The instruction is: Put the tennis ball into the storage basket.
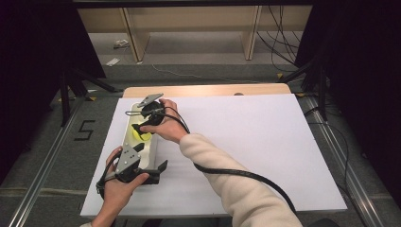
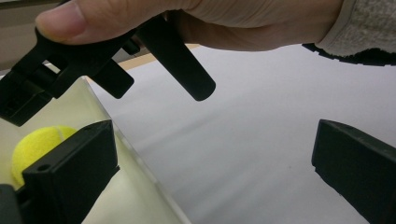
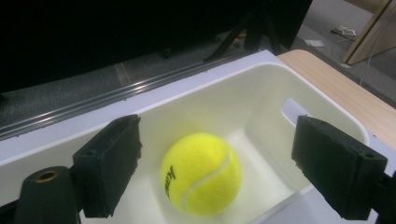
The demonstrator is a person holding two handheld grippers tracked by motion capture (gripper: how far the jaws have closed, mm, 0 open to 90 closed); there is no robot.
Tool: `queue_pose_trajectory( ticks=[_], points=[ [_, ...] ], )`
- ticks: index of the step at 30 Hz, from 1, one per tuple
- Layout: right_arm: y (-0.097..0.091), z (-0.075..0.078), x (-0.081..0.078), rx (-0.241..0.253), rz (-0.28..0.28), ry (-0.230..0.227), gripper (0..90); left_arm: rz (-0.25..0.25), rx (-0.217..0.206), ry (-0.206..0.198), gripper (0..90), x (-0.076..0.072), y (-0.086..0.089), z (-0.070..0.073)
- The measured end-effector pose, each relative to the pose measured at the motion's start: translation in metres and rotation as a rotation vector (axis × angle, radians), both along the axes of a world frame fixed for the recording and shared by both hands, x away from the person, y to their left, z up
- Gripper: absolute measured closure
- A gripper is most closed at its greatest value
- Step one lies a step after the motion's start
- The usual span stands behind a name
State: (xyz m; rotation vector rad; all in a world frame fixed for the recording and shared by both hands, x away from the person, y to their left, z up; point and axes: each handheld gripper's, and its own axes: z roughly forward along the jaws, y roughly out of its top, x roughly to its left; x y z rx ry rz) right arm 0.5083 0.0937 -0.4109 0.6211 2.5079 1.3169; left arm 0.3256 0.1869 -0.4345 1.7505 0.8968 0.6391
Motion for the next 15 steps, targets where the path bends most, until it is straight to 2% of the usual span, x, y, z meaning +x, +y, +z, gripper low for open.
queue_pose_trajectory(
  ticks=[15],
  points=[
    [-0.031, 0.011, -0.001, 0.028, -0.023, -0.01, 16.8, 0.0, 0.002, 0.0, 0.0, 0.0, -0.001, 0.0]
  ],
)
